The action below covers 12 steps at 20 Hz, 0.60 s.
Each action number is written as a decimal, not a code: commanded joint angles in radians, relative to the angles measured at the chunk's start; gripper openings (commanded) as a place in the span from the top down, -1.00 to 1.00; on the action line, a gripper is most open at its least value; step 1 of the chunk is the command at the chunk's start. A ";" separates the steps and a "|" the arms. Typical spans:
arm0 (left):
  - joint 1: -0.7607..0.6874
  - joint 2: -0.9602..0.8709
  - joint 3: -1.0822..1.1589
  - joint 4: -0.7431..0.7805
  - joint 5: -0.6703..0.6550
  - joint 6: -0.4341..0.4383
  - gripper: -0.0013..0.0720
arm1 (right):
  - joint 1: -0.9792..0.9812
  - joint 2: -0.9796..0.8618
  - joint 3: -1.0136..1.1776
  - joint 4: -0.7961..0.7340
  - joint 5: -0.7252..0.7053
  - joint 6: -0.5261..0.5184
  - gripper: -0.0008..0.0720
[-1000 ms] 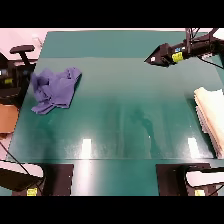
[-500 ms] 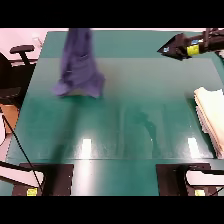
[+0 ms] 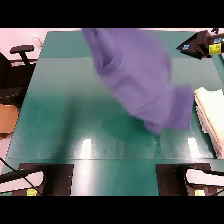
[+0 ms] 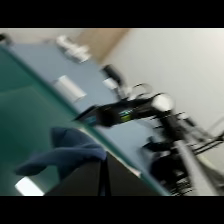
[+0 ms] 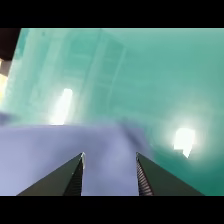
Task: Fold the shirts.
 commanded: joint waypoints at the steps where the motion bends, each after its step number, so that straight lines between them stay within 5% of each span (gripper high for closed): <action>1: 0.049 0.035 -0.185 0.580 -0.163 -0.035 0.90 | -0.008 0.012 -0.090 0.000 0.016 -0.033 -0.08; 4: 0.049 0.034 -0.392 0.779 -0.093 0.010 0.90 | -0.008 0.055 -0.284 0.002 -0.032 -0.078 -0.09; 12: 0.072 0.030 -0.760 0.844 0.132 0.026 0.90 | 0.117 0.085 -0.673 0.012 -0.081 -0.116 -0.09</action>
